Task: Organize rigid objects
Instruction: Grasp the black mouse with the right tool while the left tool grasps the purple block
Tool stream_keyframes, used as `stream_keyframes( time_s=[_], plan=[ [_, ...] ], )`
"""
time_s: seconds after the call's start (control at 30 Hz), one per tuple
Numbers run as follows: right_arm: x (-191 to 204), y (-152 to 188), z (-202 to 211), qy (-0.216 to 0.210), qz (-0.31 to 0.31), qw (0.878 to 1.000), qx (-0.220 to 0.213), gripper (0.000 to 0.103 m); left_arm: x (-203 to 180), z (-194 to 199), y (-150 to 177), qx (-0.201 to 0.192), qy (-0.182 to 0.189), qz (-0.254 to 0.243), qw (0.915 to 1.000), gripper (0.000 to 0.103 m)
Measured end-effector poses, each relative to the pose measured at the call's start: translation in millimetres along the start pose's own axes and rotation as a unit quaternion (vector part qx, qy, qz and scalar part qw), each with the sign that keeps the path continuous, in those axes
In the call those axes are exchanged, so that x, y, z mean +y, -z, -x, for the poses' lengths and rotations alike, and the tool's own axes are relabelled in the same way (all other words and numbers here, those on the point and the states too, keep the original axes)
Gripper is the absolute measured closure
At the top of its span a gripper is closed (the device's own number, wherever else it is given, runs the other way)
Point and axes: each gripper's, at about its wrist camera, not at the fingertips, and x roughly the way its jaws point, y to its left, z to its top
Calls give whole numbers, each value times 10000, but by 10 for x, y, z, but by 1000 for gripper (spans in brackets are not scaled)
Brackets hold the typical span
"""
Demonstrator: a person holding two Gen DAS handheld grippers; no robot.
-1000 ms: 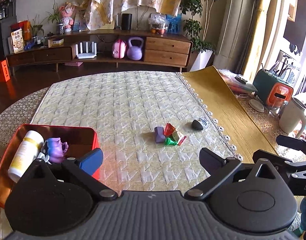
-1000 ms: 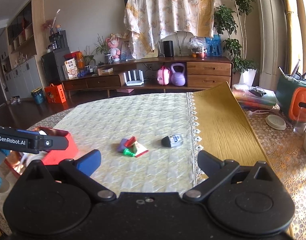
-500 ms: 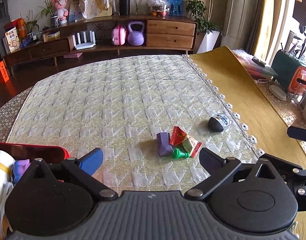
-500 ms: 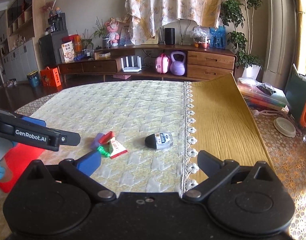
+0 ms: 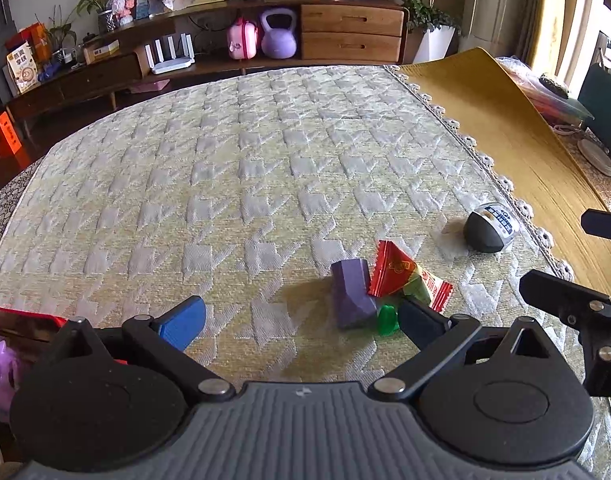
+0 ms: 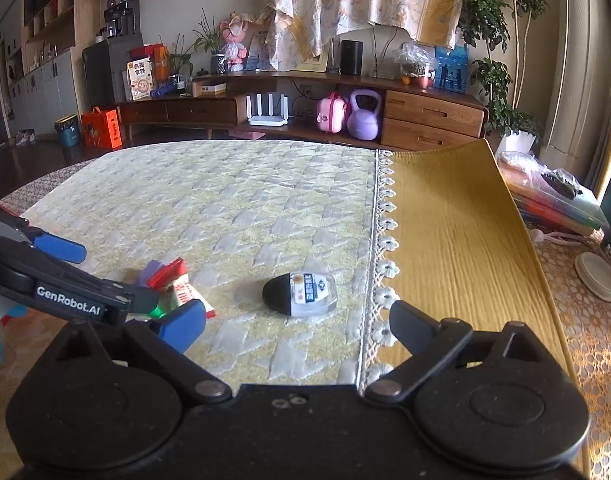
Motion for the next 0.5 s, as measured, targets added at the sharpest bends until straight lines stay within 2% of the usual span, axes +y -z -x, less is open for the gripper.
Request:
stream_keyframes(
  time_s=[0.27, 0.37, 0.5],
  plan=[
    [-30, -24, -305, 15, 64, 9999, 105, 20, -23, -144, -14, 0, -137, -104, 9999, 1],
    [-5, -20, -379, 7, 114, 9998, 132, 26, 15, -170, -5, -61, -40, 19, 10000, 1],
    [14, -5, -465, 30, 104, 9998, 187, 38, 3, -128, 29, -246, 60, -93, 9996, 19]
  ],
)
